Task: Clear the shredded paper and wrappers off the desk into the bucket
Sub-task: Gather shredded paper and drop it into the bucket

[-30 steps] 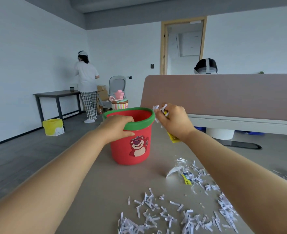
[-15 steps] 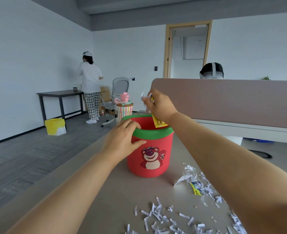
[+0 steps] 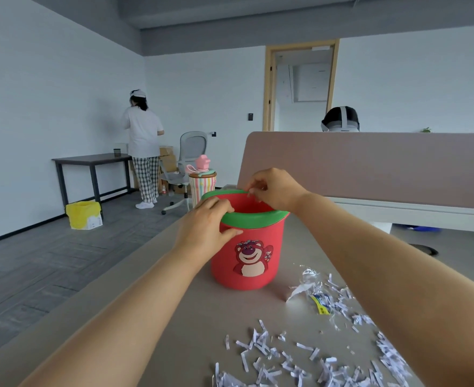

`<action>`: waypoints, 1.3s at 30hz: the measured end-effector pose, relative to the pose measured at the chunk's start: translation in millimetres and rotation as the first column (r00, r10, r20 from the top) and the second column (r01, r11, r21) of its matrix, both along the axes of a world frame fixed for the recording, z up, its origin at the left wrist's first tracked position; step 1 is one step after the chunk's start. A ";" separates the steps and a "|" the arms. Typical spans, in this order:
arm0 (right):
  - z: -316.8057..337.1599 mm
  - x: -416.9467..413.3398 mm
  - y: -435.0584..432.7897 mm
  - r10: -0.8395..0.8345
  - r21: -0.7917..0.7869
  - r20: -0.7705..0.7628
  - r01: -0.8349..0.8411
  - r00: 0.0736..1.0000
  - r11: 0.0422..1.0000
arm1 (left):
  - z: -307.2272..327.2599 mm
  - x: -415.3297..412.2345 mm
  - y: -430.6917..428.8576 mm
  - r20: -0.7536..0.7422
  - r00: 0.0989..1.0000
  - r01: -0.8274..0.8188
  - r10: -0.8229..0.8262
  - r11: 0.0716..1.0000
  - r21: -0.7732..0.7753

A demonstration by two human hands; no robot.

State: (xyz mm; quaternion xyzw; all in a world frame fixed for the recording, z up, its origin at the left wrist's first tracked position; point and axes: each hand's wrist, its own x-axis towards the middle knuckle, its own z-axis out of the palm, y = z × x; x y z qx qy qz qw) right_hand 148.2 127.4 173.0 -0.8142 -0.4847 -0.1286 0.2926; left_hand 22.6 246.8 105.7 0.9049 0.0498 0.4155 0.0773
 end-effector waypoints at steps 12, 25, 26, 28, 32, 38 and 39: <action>-62.7 -9.8 -106.5 -0.140 0.225 0.052 0.125 0.989 0.966 | -31.0 -20.0 -53.0 -0.166 0.969 0.205 -0.183 0.971 0.124; -163.2 -41.8 -237.9 -0.342 -0.349 -0.208 0.257 0.917 0.901 | -111.8 -71.8 -112.5 -0.879 0.469 0.102 -0.090 0.994 -0.047; -163.1 -47.0 -244.4 -0.348 -0.345 -0.225 0.260 0.910 0.902 | -113.1 -67.1 -120.4 -0.868 0.489 0.107 -0.093 0.993 -0.046; -163.5 -57.2 -258.0 -0.350 -0.322 -0.220 0.271 0.911 0.907 | -113.8 -59.3 -142.8 -0.851 0.516 0.122 -0.095 0.992 -0.037; -164.2 -76.7 -287.9 -0.349 -0.306 -0.228 0.273 0.909 0.912 | -114.8 -48.2 -195.3 -0.786 0.584 0.159 -0.201 0.978 -0.132; -169.6 -84.3 -342.7 -0.376 -0.569 -0.140 0.236 0.916 0.788 | -103.4 -50.5 -191.4 -0.815 0.532 0.254 -0.230 0.961 -0.106; -174.9 -84.4 -345.0 -0.387 -0.600 -0.128 0.240 0.913 0.763 | -105.0 -51.2 -188.4 -0.843 0.502 0.278 -0.195 0.959 -0.056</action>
